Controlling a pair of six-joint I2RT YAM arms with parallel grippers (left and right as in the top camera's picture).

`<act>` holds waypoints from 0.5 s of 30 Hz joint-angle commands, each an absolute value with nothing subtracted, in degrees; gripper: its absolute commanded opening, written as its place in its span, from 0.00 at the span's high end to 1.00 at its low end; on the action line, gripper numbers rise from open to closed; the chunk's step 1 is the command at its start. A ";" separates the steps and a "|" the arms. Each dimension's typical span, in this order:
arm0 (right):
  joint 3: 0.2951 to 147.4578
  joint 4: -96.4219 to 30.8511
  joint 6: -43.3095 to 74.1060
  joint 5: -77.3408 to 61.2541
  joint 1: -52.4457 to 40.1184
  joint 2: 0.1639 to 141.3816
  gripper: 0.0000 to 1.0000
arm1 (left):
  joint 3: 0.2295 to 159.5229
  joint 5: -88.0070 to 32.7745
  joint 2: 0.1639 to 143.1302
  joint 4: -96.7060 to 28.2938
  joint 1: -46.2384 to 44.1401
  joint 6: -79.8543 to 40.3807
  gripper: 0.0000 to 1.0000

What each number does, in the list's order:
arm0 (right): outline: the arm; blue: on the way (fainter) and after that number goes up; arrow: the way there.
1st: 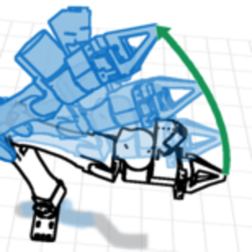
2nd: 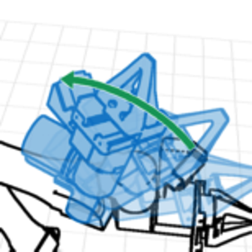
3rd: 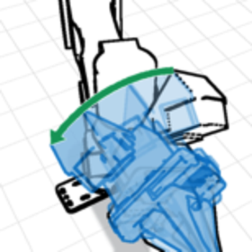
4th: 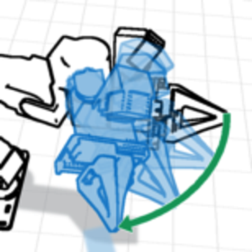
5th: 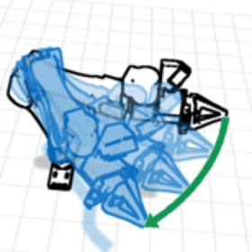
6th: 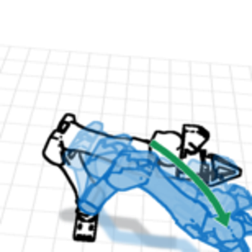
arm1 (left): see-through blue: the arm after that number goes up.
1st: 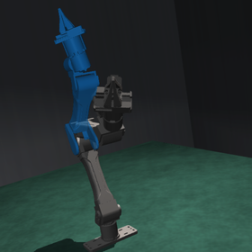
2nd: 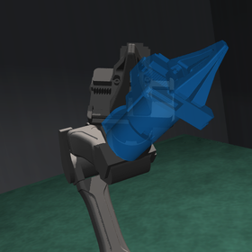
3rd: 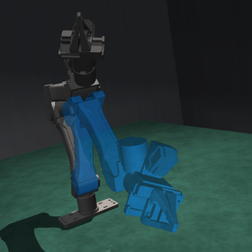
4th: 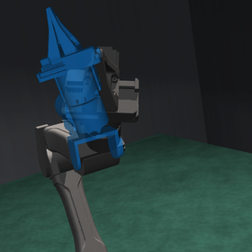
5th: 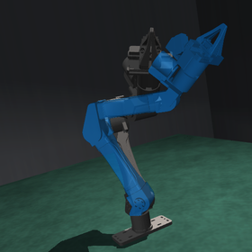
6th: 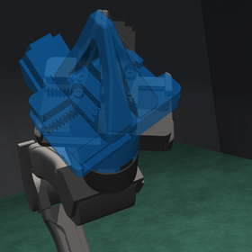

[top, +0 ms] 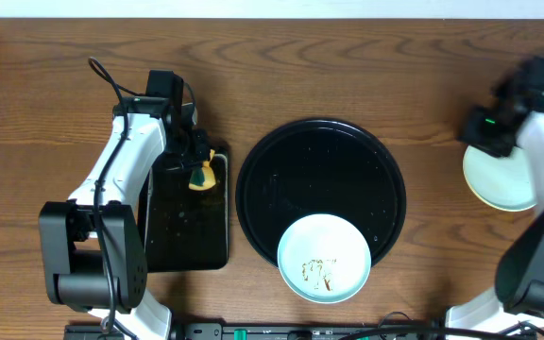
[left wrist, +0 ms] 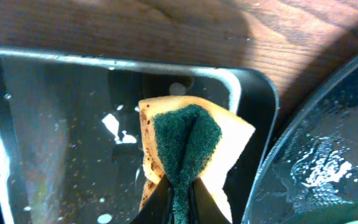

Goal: Clean dirty plates on tray and stack at the side
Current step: 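Lower the blue plate onto the yellow plate and release, then move the right gripper to the lower blue plate and drag it center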

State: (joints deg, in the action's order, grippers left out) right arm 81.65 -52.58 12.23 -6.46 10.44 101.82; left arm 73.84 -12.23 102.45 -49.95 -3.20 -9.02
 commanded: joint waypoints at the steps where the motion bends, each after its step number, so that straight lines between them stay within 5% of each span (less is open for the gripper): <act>1: 83.92 -55.13 11.31 -7.31 5.23 101.34 0.50 | 73.36 -6.98 100.22 -51.20 -2.98 -11.07 0.93; 15: 83.90 -65.19 8.58 -9.54 1.45 101.34 0.54 | 62.67 -2.33 100.75 -48.29 -2.85 -22.20 0.93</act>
